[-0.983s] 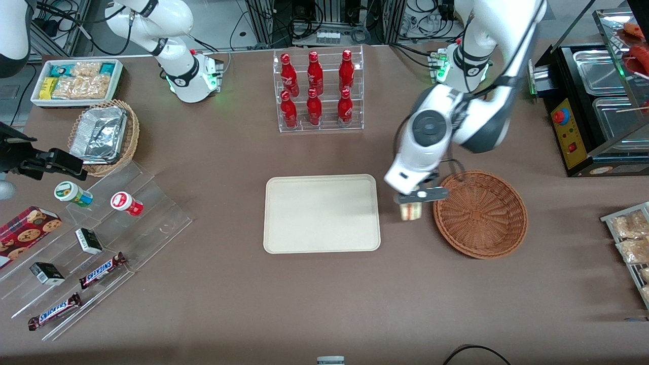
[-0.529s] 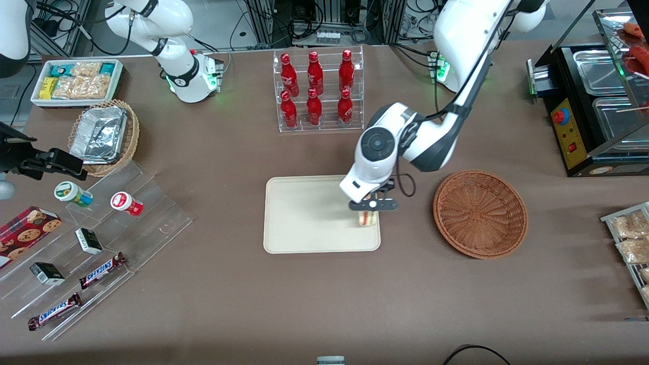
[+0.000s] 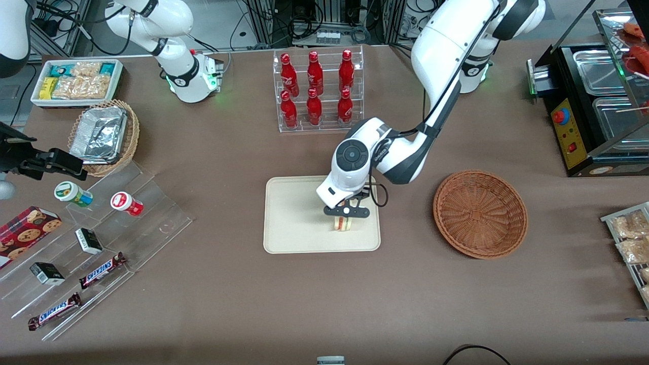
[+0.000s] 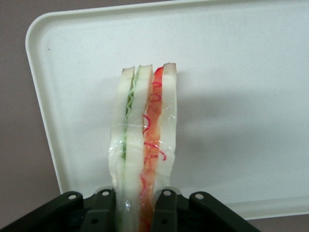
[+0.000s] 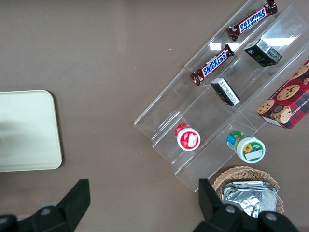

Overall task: Place sandwich from basket to tray
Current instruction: 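Lower the sandwich onto the tray and open the left gripper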

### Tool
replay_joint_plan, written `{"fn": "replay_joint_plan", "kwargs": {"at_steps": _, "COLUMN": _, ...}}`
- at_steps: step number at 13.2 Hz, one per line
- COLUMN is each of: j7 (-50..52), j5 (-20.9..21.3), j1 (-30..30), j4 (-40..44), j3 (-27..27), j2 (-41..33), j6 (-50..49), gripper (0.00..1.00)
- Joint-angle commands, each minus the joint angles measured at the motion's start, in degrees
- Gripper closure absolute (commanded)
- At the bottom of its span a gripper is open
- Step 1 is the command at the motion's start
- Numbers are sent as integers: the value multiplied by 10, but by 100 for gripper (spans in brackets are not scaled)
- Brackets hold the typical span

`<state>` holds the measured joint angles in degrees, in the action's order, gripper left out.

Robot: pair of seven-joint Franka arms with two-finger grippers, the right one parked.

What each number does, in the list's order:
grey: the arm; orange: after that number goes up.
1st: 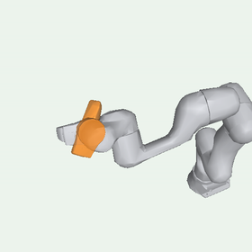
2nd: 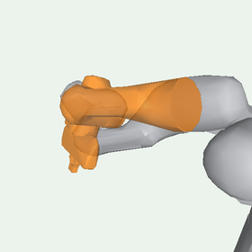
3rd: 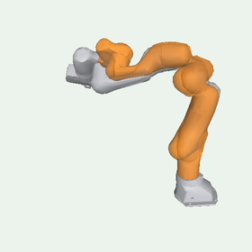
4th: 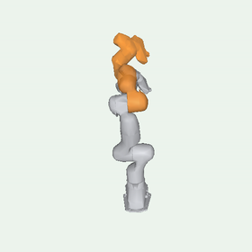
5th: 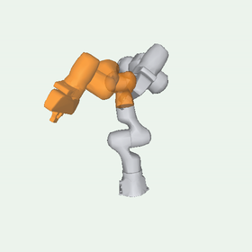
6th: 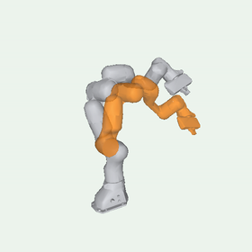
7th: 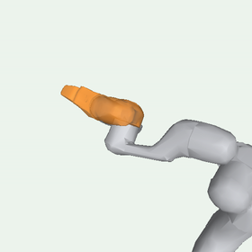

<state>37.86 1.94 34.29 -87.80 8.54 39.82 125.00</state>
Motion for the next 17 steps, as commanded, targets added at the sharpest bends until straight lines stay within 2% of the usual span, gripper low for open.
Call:
{"fn": "replay_joint_plan", "kwargs": {"at_steps": 1, "j7": -3, "j5": -1, "j1": 5, "j4": 25, "j3": -5, "j2": 19, "j6": 2, "gripper": 100}}
{"fn": "replay_joint_plan", "kwargs": {"at_steps": 7, "j7": 5, "j5": 15, "j1": 6, "j4": 32, "j3": -7, "j2": 40, "j6": 20, "gripper": 100}}
{"fn": "replay_joint_plan", "kwargs": {"at_steps": 8, "j7": 6, "j5": 14, "j1": 6, "j4": 32, "j3": -6, "j2": 40, "j6": 21, "gripper": 88}}
{"fn": "replay_joint_plan", "kwargs": {"at_steps": 9, "j7": 5, "j5": 14, "j1": 6, "j4": 32, "j3": -7, "j2": 42, "j6": 24, "gripper": 35}}
{"fn": "replay_joint_plan", "kwargs": {"at_steps": 10, "j7": 5, "j5": 19, "j1": 6, "j4": 32, "j3": -6, "j2": 42, "j6": 27, "gripper": 0}}
{"fn": "replay_joint_plan", "kwargs": {"at_steps": 17, "j7": 20, "j5": 21, "j1": 4, "j4": 33, "j3": -7, "j2": 33, "j6": 24, "gripper": 0}}
